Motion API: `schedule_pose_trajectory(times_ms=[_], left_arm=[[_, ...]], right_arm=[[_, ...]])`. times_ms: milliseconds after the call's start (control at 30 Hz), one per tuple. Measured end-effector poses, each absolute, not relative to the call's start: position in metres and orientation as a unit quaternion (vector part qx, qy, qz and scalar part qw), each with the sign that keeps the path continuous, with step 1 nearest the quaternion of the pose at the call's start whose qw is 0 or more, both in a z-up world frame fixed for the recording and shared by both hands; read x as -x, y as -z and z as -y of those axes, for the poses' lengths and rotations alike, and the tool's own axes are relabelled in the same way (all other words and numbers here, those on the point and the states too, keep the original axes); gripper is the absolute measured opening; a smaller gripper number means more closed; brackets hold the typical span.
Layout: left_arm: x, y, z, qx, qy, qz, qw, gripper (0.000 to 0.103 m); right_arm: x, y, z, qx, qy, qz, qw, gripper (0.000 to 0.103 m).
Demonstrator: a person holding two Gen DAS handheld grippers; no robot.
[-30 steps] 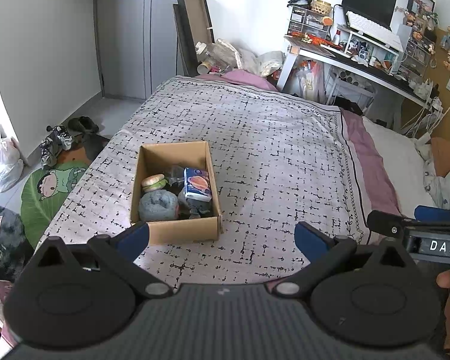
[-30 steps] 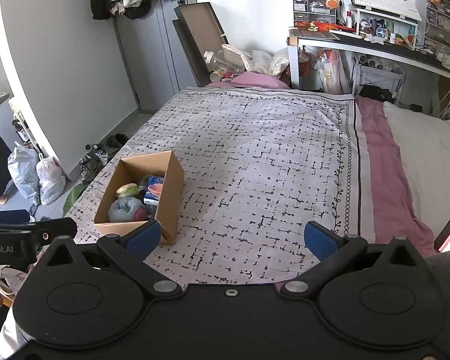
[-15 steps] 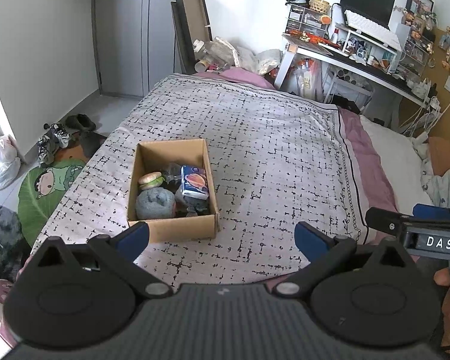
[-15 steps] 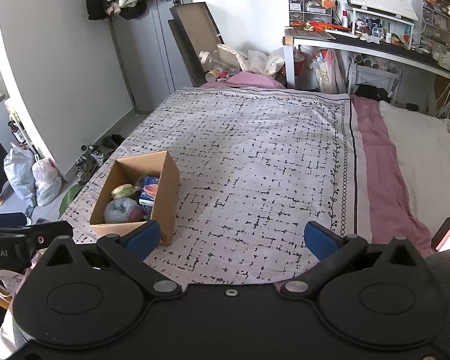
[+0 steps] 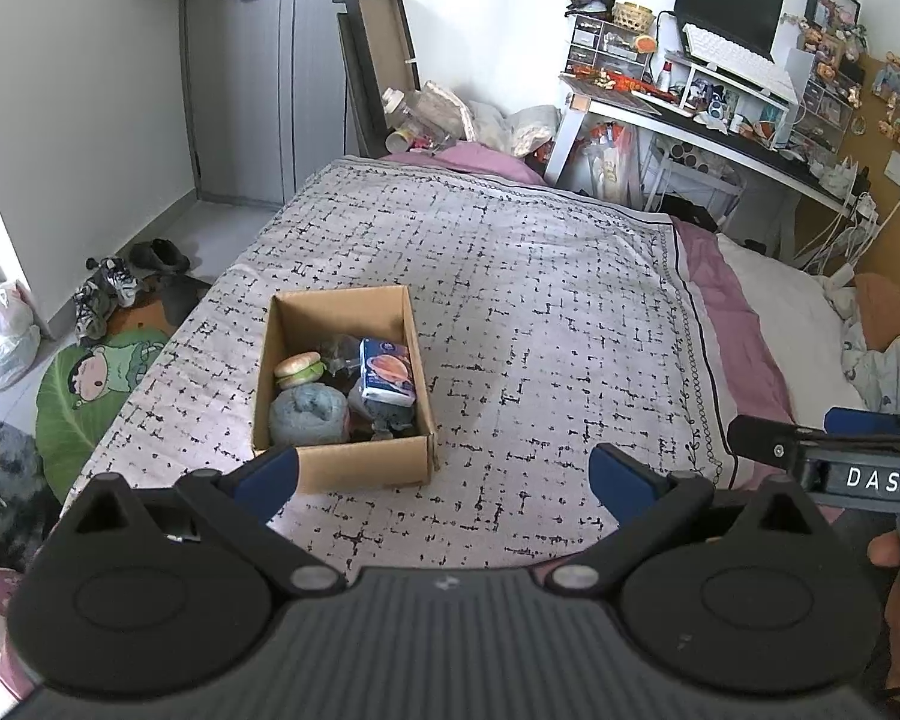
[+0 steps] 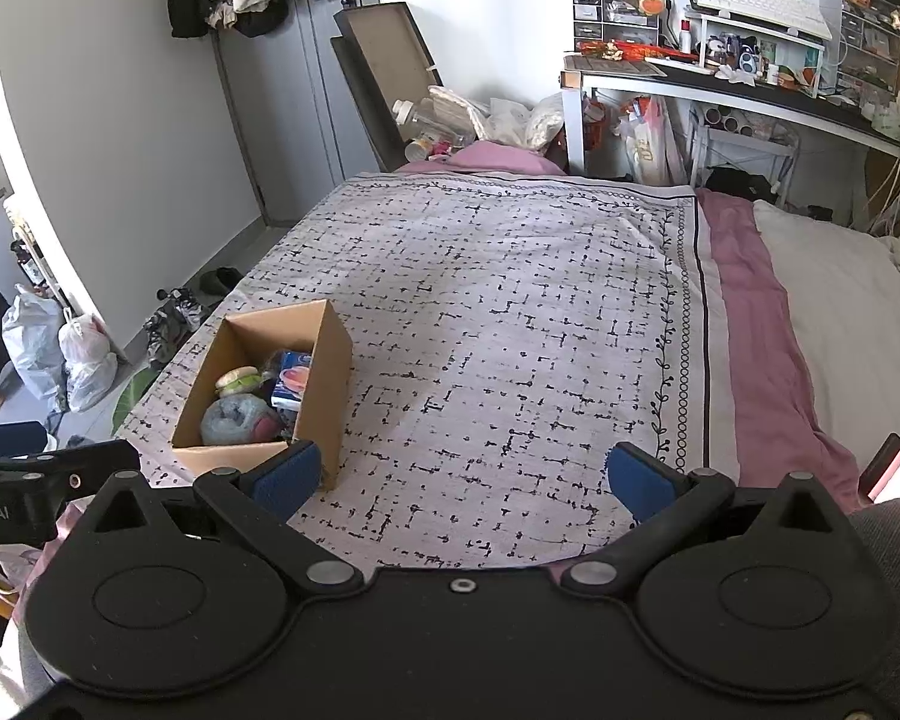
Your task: Organize soft objects
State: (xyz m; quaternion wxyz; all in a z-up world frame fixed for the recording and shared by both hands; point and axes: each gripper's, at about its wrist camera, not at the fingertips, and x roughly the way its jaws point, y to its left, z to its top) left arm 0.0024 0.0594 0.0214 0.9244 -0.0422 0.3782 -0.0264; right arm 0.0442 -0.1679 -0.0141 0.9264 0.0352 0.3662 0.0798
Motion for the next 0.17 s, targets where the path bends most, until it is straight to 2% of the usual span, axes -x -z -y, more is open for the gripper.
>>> schedule_pose_trajectory(times_ms=[167], left_arm=[[-0.0040, -0.0197, -0.0610, 0.049, 0.027, -0.375, 0.925, 0.102]], right_arm=[[-0.0435, 0.0149, 0.1683, -0.034, -0.079, -0.365, 0.927, 0.103]])
